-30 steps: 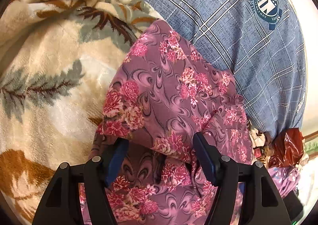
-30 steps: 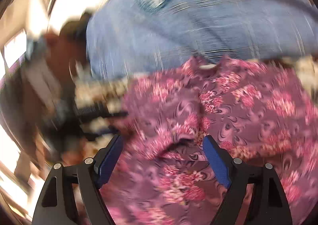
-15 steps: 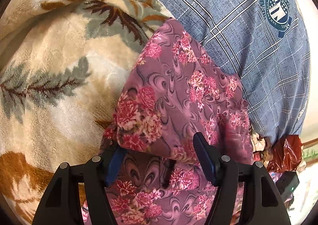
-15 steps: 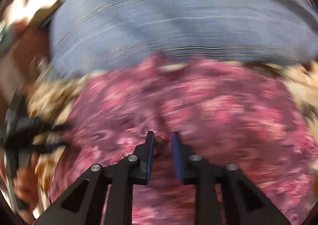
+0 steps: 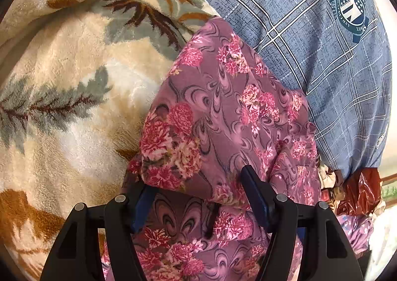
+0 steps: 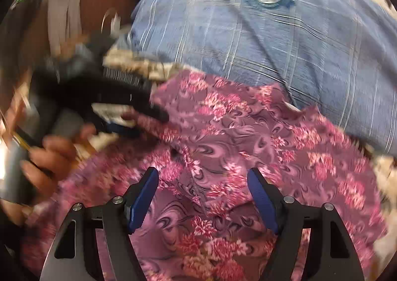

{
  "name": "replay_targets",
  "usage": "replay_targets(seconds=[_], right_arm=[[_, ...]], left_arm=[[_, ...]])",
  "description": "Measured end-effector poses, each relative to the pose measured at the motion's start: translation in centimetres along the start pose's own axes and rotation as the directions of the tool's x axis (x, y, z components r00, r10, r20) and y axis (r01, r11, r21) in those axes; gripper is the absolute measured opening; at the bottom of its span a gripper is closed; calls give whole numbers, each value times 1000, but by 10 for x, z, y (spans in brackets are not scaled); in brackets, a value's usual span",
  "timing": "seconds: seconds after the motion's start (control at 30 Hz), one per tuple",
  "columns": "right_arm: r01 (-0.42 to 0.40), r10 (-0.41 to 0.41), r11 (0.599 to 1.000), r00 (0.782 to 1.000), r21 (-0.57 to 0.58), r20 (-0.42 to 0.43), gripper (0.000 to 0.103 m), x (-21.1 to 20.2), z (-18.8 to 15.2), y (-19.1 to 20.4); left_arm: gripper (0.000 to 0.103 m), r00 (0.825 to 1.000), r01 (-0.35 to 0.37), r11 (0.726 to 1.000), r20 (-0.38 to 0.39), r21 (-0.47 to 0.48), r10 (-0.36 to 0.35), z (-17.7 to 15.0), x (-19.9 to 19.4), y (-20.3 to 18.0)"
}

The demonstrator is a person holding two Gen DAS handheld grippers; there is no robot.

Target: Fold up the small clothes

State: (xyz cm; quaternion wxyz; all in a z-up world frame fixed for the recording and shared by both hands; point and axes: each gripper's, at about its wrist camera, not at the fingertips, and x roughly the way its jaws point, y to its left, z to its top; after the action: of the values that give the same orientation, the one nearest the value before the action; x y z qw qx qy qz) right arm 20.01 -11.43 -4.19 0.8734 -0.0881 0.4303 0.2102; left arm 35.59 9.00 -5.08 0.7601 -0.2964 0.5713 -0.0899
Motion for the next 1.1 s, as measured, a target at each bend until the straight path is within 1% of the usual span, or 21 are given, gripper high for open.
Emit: replay_targets(seconds=[0.03,0.07,0.1,0.13,0.2,0.3,0.4,0.43,0.5,0.53,0.57,0.63,0.7,0.77,0.8,0.87,0.9,0.97,1.0,1.03,1.1], right_arm=[[6,-6,1000,999,-3,-32,66,13,1,0],[8,-7,1000,999,7,-50,55,20,2,-5],[-9,11,999,997,31,-72,23,26,4,-11],[-26,31,997,996,69,-82,4,30,5,-22],[-9,17,992,998,129,-61,0,23,5,-42],[-6,3,932,1000,362,8,0,-3,-2,-109],[24,-22,774,1000,632,-11,1,-16,-32,-194],[28,-11,736,1000,676,-29,8,-20,-41,-209],[-14,25,769,1000,639,-9,8,-29,-42,-198],[-79,84,819,996,568,18,12,-34,-35,-175],[-106,111,853,994,511,21,16,-37,-30,-157],[-149,151,927,988,345,20,46,-38,-13,-106],[-155,160,957,987,244,0,52,-35,-4,-72],[-115,120,987,992,116,-34,52,-25,2,-38],[-67,69,997,995,37,-67,56,-16,3,-18],[-12,9,1000,994,-29,-111,57,-1,1,-3],[8,-13,999,991,-40,-132,55,7,-1,-1],[-32,35,999,989,25,-141,42,12,-1,-12],[-39,48,997,988,67,-144,15,13,-1,-23],[-35,50,994,988,108,-146,2,14,-2,-35],[-13,42,979,990,204,-134,0,10,-7,-67]], left_arm=[[67,1000,0,1000,-1,2,0,0,0,0],[67,1000,-1,1000,-1,4,1,0,-1,0],[67,1000,-3,1000,-1,6,3,0,-1,0],[67,1000,-3,1000,-2,7,3,-1,-1,0],[67,1000,7,1000,-2,5,-7,-1,-3,1],[67,1000,19,1000,1,1,-19,0,-5,1],[67,1000,0,1000,-3,12,0,-2,-2,-1],[67,1000,-7,1000,-8,21,7,-3,1,-4],[67,1000,-18,999,-5,31,18,-4,3,-8],[67,1000,-21,999,-2,32,21,-5,3,-9],[67,1000,-22,999,-1,32,22,-5,4,-10],[67,1000,-30,999,0,38,30,-6,5,-11],[67,999,-32,999,1,42,32,-7,4,-12],[67,1000,-30,999,-2,44,30,-7,4,-12],[67,1000,-28,999,-4,45,28,-7,4,-11],[67,1000,-23,999,-9,42,23,-6,4,-10],[67,1000,-22,999,-11,43,22,-6,4,-10],[67,1000,-17,999,-14,41,17,-6,3,-9],[67,1000,-12,999,-14,41,13,-6,2,-9],[67,1000,-10,999,-13,40,11,-6,1,-9],[67,1000,-7,999,-10,37,7,-6,0,-8]])
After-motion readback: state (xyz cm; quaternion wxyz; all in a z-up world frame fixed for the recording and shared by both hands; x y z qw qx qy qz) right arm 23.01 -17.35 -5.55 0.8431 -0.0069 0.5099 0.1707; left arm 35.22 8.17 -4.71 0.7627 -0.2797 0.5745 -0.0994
